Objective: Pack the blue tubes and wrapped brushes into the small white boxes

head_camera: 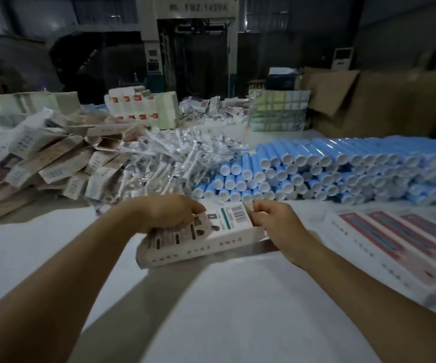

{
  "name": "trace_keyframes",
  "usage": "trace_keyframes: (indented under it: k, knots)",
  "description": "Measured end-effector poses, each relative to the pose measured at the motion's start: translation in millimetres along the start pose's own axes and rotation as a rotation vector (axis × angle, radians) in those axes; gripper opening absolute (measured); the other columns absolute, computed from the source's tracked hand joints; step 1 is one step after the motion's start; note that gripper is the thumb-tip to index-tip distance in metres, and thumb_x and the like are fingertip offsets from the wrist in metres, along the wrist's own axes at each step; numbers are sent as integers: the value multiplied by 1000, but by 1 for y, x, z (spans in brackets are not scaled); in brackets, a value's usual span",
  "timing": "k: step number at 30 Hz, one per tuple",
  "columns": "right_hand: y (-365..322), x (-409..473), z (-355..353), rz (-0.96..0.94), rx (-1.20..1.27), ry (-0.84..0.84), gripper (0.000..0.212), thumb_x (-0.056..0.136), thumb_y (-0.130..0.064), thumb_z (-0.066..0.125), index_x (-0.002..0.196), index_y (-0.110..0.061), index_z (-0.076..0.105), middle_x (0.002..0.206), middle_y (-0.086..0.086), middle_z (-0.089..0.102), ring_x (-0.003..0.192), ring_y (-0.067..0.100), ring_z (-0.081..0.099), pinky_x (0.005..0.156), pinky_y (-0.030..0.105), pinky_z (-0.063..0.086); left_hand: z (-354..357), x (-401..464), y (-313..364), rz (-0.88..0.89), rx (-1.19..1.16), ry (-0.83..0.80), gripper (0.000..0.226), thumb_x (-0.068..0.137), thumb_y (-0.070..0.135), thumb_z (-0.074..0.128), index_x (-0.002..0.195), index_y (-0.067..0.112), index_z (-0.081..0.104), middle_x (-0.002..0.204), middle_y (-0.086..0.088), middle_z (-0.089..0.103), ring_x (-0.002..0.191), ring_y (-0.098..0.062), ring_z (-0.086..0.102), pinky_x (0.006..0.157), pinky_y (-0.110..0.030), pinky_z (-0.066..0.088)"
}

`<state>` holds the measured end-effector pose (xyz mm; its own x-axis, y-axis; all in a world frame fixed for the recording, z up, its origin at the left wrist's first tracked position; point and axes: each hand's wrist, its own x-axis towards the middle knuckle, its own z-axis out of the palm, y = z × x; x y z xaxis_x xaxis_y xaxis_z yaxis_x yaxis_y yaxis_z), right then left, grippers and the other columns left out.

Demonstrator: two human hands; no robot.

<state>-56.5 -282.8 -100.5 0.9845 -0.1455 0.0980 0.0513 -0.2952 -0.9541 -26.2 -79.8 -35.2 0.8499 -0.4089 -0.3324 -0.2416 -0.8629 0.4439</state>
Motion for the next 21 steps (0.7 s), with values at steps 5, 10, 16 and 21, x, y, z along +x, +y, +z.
trace_keyframes:
  k: [5,10,16,21]
  knots:
    - [5,7,-7,72,191,-1,15,88,-1,57,78,-4,68,72,4,71,57,8,65,45,17,46,37,6,15,232,45,347,43,87,59,51,123,35,49,108,13,59,86,-4,59,73,-29,51]
    - [7,10,-9,121,243,-2,29,90,-5,56,66,-17,67,73,4,71,62,11,64,45,17,45,67,13,19,174,526,550,71,82,73,40,139,32,25,124,11,47,102,-13,51,66,-28,32]
    - [-1,14,-13,7,-66,164,25,89,-25,55,75,-6,65,73,13,64,69,20,58,60,28,42,68,6,19,242,558,607,56,90,67,24,133,31,28,122,13,47,104,-13,51,66,-28,27]
    - [-45,56,-26,-288,-540,300,21,91,-15,48,73,-7,55,73,7,57,66,20,52,58,32,40,66,12,15,201,530,678,60,91,67,24,135,27,24,126,9,45,113,-16,47,80,-30,36]
